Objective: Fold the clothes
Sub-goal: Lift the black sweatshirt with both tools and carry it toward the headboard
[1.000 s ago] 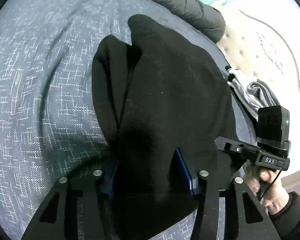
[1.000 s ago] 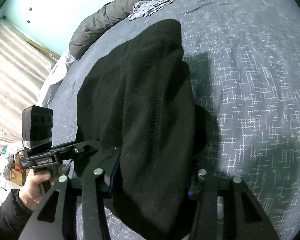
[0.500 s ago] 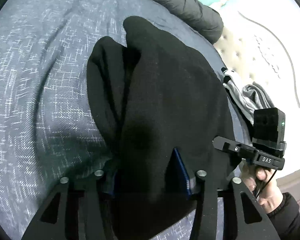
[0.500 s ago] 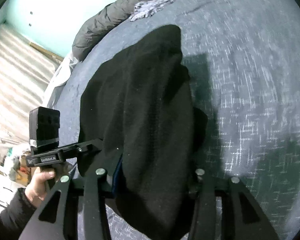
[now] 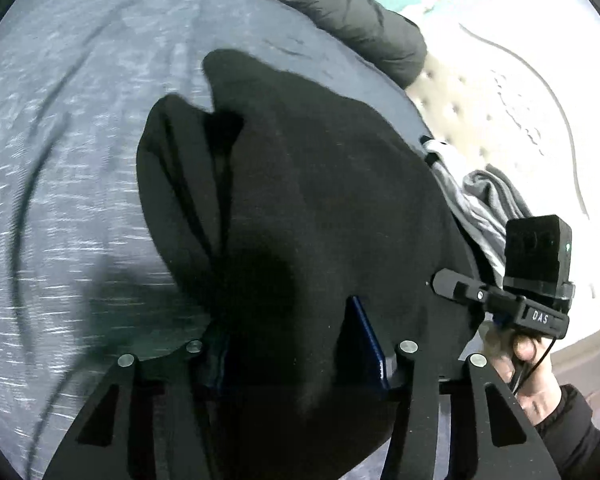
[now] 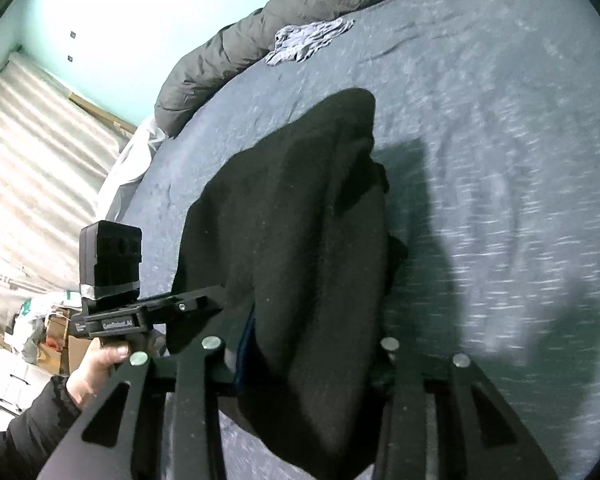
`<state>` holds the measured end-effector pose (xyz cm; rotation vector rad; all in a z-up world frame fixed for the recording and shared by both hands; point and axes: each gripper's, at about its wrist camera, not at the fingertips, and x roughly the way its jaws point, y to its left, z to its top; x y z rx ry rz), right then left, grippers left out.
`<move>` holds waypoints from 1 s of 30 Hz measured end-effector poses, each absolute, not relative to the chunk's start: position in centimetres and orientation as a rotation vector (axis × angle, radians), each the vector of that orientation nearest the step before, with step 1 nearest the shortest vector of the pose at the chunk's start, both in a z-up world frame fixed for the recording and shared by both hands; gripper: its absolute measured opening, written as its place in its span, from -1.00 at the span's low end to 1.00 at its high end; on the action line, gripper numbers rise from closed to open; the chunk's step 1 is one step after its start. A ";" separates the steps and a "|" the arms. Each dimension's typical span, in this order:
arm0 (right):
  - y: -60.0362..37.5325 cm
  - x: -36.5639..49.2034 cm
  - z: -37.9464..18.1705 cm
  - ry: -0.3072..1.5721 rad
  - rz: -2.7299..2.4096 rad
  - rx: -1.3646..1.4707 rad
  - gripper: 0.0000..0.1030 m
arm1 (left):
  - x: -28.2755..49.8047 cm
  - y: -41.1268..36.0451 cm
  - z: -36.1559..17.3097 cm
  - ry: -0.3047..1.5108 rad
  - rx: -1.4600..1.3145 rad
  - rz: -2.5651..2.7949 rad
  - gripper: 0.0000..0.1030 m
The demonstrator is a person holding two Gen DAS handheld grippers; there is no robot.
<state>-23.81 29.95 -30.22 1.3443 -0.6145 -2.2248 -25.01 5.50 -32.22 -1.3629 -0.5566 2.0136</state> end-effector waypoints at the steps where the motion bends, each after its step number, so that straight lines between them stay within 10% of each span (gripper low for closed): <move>1: 30.1 -23.7 -30.5 -0.613 -2.225 1.353 -0.27 | -24.7 5.7 -32.2 -0.557 -1.361 2.006 0.05; 8: 31.0 -22.8 -32.3 -0.600 -2.223 1.415 -0.24 | -22.9 6.0 -33.8 -0.536 -1.403 1.971 0.04; 16: 30.6 -23.1 -34.0 -0.602 -2.217 1.457 0.31 | -23.2 5.7 -35.4 -0.573 -1.450 1.953 0.13; 30: 30.4 -22.8 -31.8 -0.598 -2.246 1.378 -0.24 | -22.9 6.6 -33.7 -0.548 -1.395 1.978 -0.15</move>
